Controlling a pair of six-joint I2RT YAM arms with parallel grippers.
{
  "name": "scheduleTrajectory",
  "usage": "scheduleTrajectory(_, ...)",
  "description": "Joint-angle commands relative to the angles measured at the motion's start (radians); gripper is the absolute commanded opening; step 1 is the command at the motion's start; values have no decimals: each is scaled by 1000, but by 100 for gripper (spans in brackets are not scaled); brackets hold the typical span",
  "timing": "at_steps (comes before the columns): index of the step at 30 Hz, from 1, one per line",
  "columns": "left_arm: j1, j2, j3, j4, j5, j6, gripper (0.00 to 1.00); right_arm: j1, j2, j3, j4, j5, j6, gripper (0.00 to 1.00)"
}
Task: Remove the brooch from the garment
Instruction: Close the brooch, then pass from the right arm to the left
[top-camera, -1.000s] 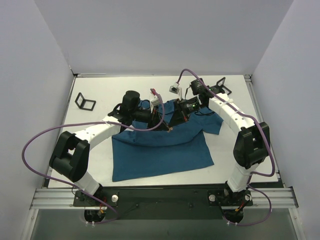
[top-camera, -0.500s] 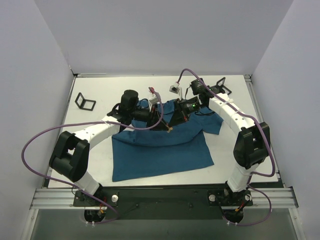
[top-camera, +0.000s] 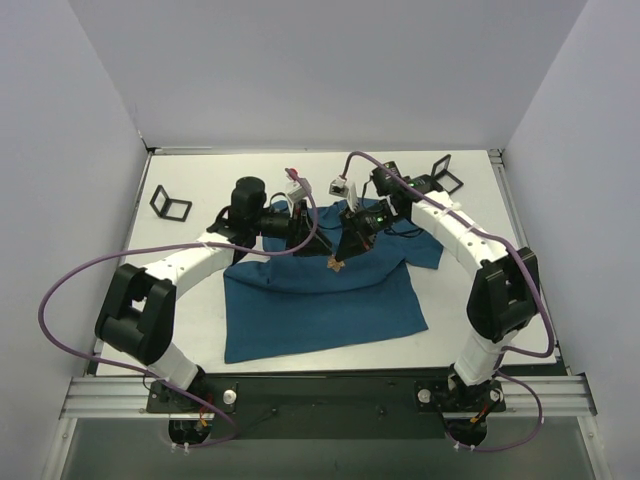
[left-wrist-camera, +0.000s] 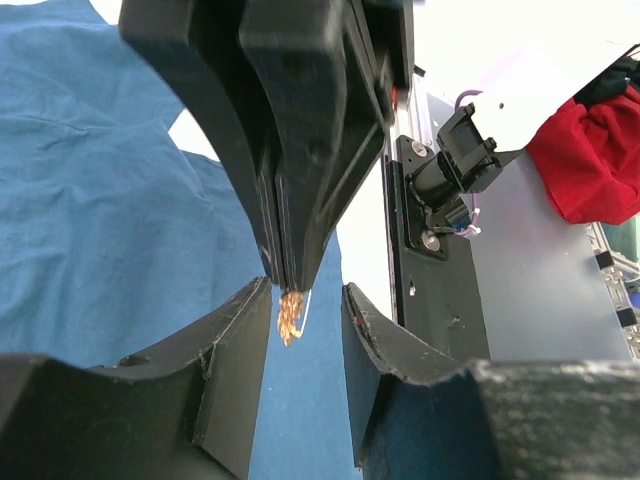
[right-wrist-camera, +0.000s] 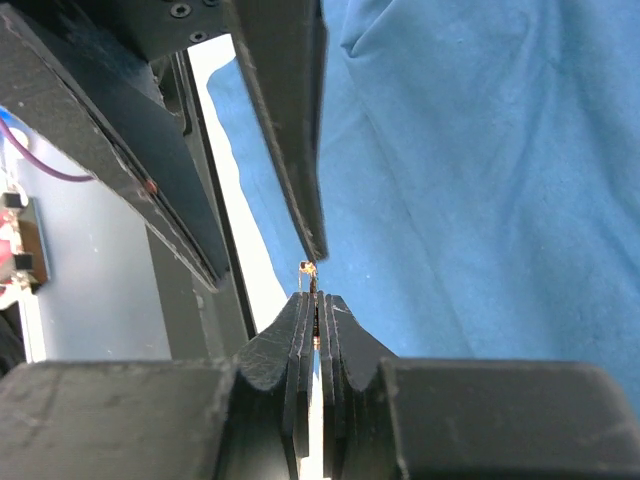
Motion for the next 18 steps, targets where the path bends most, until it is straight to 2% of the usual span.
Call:
scheduleTrajectory(1, 3, -26, 3, 29, 18, 22, 44, 14, -49, 4, -25, 23, -48, 0)
scheduleTrajectory(11, 0, 13, 48, -126, 21, 144, 44, 15, -64, 5, -28, 38, -61, 0)
scheduleTrajectory(18, -23, 39, 68, -178, 25, 184, 44, 15, -76, 4, -28, 38, -63, 0)
